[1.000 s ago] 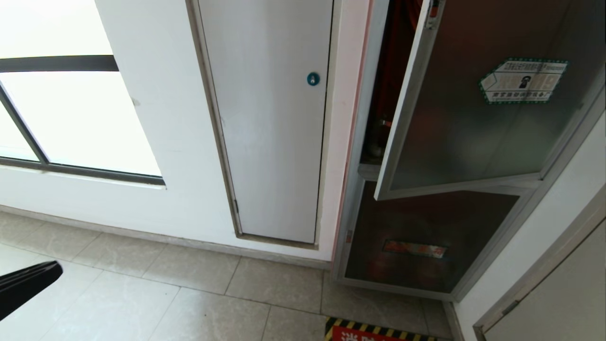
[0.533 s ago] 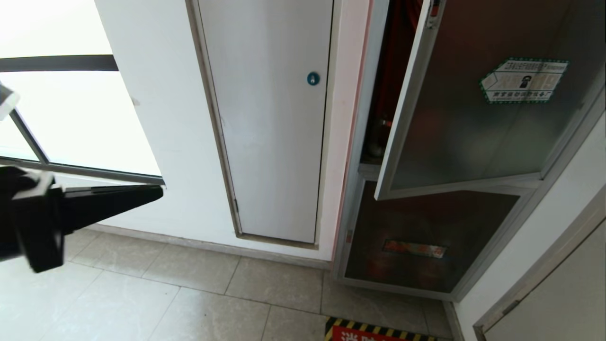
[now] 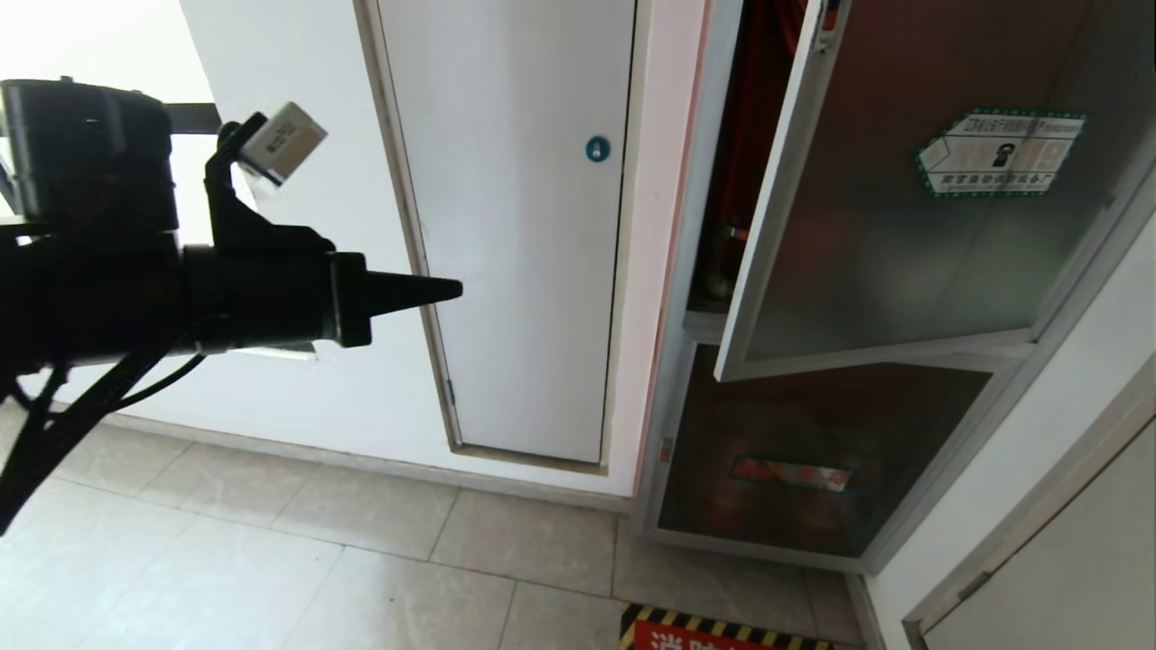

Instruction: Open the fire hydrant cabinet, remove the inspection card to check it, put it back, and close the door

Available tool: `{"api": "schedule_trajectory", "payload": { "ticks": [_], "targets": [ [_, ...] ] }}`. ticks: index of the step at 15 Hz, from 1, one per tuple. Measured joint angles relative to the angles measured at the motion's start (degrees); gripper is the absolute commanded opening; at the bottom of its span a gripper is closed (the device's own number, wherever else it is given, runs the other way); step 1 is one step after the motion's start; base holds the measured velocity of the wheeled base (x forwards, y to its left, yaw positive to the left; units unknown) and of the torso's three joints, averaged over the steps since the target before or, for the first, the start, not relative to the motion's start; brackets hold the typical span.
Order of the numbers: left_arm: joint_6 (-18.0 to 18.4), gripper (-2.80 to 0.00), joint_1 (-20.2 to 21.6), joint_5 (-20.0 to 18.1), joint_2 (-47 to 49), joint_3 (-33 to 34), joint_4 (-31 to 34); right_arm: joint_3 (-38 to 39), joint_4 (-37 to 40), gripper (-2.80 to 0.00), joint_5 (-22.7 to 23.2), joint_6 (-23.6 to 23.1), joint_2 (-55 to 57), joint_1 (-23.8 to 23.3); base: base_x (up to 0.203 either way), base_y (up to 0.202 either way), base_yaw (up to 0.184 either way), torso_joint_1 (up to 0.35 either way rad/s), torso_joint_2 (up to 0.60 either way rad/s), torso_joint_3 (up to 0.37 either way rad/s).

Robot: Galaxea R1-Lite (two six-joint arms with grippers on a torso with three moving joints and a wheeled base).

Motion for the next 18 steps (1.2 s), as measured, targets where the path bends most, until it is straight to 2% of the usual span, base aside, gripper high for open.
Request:
{"api": "schedule_trajectory", "payload": {
  "ticks": [4, 9, 18],
  "targets": [
    [0.0, -2.8, -3.0, 0.0, 8.9, -8.7, -0.1, 0.0, 0.0, -2.8, 0.0, 0.0, 0.0, 0.0, 0.0, 0.0, 0.0, 0.0, 0.0, 0.0],
    [-0.1, -2.8, -3.4, 0.1, 12.1, -10.6, 0.0, 0.0, 0.0, -2.8, 0.0, 0.0, 0.0, 0.0, 0.0, 0.0, 0.0, 0.0, 0.0, 0.0],
    [0.2, -2.8, -6.0, 0.1, 19.4, -18.1, -0.1, 0.0, 0.0, -2.8, 0.0, 0.0, 0.0, 0.0, 0.0, 0.0, 0.0, 0.0, 0.0, 0.0]
  ]
}}
